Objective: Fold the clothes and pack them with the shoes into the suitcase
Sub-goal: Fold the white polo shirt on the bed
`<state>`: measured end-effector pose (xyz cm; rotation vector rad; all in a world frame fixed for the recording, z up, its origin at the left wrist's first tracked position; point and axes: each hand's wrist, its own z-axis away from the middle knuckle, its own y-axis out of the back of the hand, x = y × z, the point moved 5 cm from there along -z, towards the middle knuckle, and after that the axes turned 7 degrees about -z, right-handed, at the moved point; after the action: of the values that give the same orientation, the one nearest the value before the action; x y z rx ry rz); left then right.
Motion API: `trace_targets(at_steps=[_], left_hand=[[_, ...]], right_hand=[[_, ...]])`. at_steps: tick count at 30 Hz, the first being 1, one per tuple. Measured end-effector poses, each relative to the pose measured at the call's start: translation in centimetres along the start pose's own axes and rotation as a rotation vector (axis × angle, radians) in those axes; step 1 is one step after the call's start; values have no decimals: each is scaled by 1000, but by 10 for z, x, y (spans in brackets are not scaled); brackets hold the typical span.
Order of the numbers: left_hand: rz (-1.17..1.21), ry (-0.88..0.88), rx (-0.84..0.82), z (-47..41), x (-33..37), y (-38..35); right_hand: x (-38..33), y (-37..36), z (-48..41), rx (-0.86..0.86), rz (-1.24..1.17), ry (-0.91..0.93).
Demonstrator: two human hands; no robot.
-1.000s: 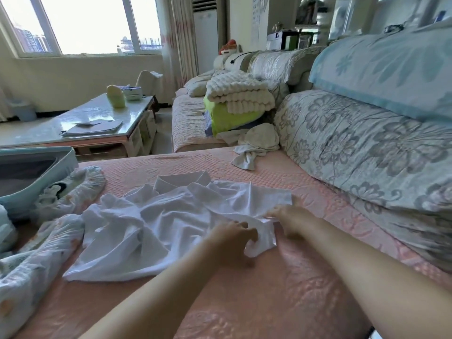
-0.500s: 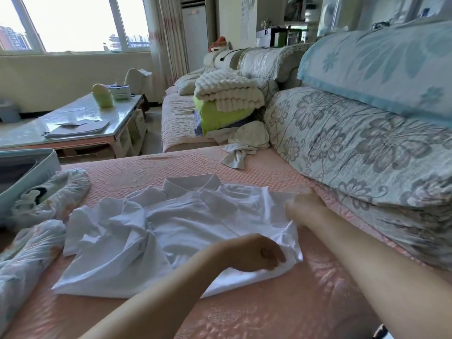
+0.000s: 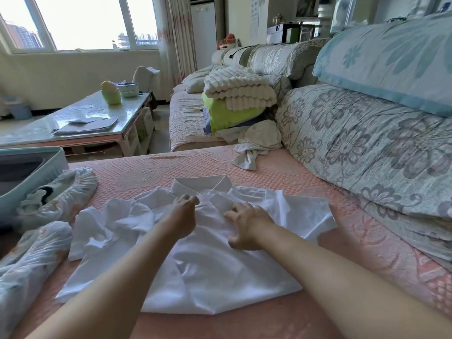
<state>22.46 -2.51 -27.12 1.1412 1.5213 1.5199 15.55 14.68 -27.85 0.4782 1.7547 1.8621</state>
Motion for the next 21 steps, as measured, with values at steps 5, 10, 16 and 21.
trace_targets(at_steps=[5,10,16,21], left_hand=[[-8,60,-141,-12,-31,-17],[-59,93,-32,-29,-32,-20],[10,43,48,-41,-31,-22],[-259,33,293,-50,-30,1]], right_hand=[[6,3,-26,130,110,-73],[60,15,-25,266,-60,-420],[86,10,-31,287,-440,-572],[95,3,-38,409,-607,-611]])
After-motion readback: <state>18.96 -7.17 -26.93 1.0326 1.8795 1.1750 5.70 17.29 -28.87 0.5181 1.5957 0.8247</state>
